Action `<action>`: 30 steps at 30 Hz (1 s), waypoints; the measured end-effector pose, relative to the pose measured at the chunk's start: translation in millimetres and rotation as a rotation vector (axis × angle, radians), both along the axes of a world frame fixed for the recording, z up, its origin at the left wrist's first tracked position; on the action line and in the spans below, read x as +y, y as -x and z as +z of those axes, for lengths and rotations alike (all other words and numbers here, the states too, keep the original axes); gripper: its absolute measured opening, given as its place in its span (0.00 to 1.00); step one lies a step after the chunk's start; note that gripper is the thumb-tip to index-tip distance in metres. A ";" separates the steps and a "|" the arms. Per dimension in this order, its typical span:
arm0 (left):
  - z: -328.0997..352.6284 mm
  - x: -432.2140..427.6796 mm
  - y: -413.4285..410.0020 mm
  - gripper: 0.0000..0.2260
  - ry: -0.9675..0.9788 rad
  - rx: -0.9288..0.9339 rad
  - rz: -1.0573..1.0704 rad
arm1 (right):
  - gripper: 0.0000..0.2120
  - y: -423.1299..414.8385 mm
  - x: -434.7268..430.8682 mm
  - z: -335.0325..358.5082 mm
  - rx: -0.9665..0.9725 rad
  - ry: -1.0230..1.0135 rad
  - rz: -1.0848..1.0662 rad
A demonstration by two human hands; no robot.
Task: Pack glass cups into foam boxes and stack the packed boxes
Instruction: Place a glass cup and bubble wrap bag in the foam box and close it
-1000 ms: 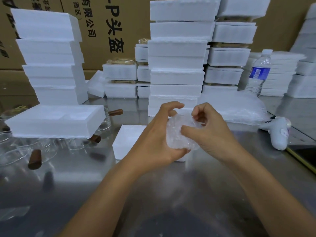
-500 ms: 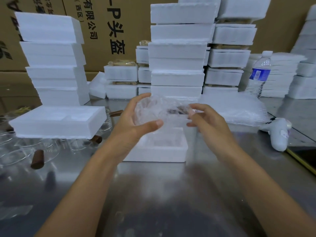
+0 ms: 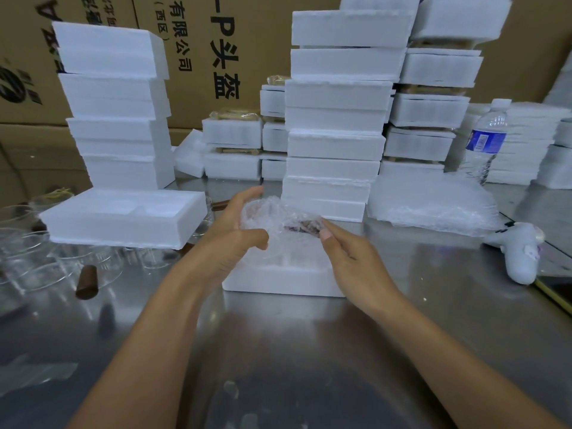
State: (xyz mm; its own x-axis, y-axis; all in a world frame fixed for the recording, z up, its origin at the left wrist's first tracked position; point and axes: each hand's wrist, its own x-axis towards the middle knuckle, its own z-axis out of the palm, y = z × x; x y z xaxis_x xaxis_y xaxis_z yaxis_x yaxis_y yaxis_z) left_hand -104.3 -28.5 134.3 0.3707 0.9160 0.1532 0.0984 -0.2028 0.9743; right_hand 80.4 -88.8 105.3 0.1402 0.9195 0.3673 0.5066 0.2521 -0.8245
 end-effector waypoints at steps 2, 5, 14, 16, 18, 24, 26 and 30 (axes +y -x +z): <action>2.5 1.1 -4.1 0.22 0.110 -0.120 0.077 | 0.20 0.4 0.9 -2.3 -0.080 0.042 0.020; 5.6 1.2 -7.9 0.10 0.116 -0.046 0.212 | 0.21 2.3 -0.8 -7.2 -0.215 0.051 0.011; 0.6 6.0 -0.3 0.19 -0.097 0.036 0.407 | 0.19 -1.3 -2.3 -9.8 -0.316 -0.036 -0.062; -2.8 7.0 -0.4 0.19 -0.106 0.129 0.406 | 0.17 -2.2 -2.0 -9.9 -0.318 -0.036 -0.060; -5.6 8.2 -1.5 0.18 -0.124 0.210 0.445 | 0.17 -2.5 -1.1 -9.6 -0.329 -0.034 -0.056; -3.9 1.4 -3.6 0.15 -0.193 0.239 0.534 | 0.18 -5.0 0.3 -10.8 -0.340 0.029 -0.046; 0.9 -4.9 -4.9 0.12 -0.328 0.166 0.614 | 0.19 -4.7 -0.2 -9.6 -0.332 0.015 -0.060; 4.3 -13.5 1.0 0.18 -0.648 0.358 0.950 | 0.22 -7.1 -0.9 -6.0 -0.283 -0.005 -0.082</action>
State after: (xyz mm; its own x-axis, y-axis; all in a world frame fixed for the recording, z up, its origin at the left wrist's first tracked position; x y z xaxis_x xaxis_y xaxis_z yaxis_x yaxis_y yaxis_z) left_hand -105.3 -42.0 138.6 -0.2944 0.6370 0.7124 0.7177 -0.3449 0.6050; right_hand 87.5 -89.8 99.2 0.1057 0.9074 0.4067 0.7352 0.2040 -0.6464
